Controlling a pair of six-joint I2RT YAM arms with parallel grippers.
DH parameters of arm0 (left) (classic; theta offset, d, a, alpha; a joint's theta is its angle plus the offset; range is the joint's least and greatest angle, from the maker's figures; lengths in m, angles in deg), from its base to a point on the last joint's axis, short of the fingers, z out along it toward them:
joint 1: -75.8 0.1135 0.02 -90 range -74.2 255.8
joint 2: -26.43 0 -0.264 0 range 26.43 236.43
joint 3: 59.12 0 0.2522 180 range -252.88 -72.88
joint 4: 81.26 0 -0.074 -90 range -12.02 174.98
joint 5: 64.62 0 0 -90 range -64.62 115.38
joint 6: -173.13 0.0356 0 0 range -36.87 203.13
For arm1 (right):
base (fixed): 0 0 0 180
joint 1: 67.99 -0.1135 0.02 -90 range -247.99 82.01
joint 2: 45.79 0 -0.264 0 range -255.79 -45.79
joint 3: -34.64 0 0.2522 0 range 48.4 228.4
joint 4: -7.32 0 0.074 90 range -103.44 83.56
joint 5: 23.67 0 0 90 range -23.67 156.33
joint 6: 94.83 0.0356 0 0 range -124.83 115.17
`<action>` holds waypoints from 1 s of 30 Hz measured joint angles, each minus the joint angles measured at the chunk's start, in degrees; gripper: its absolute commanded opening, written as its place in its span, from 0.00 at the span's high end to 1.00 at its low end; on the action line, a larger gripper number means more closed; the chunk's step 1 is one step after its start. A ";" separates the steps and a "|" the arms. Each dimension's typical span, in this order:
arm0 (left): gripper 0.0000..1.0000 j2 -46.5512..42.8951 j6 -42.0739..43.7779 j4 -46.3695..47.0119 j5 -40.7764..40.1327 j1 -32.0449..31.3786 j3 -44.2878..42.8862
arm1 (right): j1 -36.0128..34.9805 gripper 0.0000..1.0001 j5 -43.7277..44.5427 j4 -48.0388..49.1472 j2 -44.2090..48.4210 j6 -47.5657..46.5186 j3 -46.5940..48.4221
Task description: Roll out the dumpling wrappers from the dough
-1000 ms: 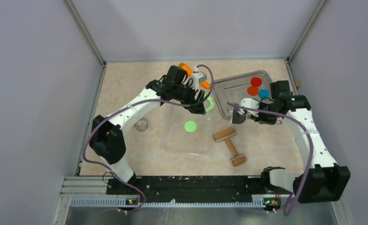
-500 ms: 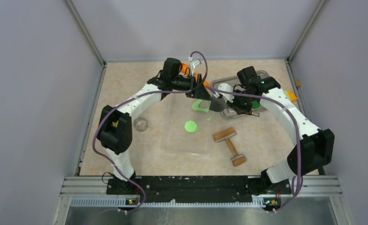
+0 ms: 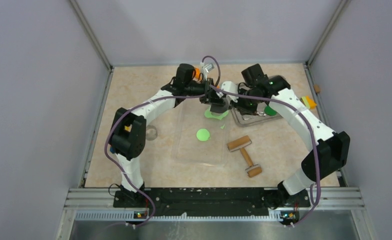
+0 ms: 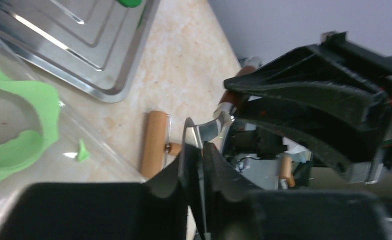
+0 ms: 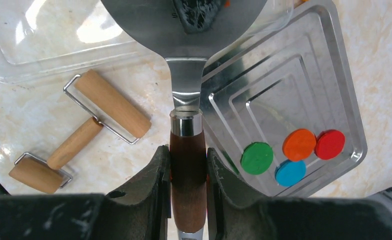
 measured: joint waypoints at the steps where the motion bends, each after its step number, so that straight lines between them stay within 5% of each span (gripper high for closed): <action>1: 0.98 0.04 -1.01 2.25 0.92 0.15 0.46 | -0.17 1.00 -0.20 0.22 -0.09 0.31 0.00; 3: 1.00 0.07 -3.87 6.12 2.03 0.48 1.75 | -0.42 0.96 -0.13 0.35 -0.22 1.09 0.00; 7: 1.00 0.68 -9.66 12.70 4.44 2.51 5.05 | -0.70 0.43 -0.92 2.80 -0.20 3.76 0.02; 12: 1.00 0.68 -18.43 25.86 8.76 6.95 11.06 | 1.77 0.09 -4.83 5.88 1.27 14.38 0.02; 19: 1.00 0.68 -27.98 38.66 12.44 10.27 15.76 | 20.57 0.11 -25.44 17.92 8.31 45.48 -3.93; 25: 1.00 0.66 -30.69 42.80 14.45 9.42 15.76 | 20.13 0.17 -41.53 24.50 7.39 59.69 -12.31; 30: 1.00 0.66 -31.93 43.65 14.62 9.33 15.76 | 19.96 0.27 -46.49 26.99 5.11 65.29 -13.97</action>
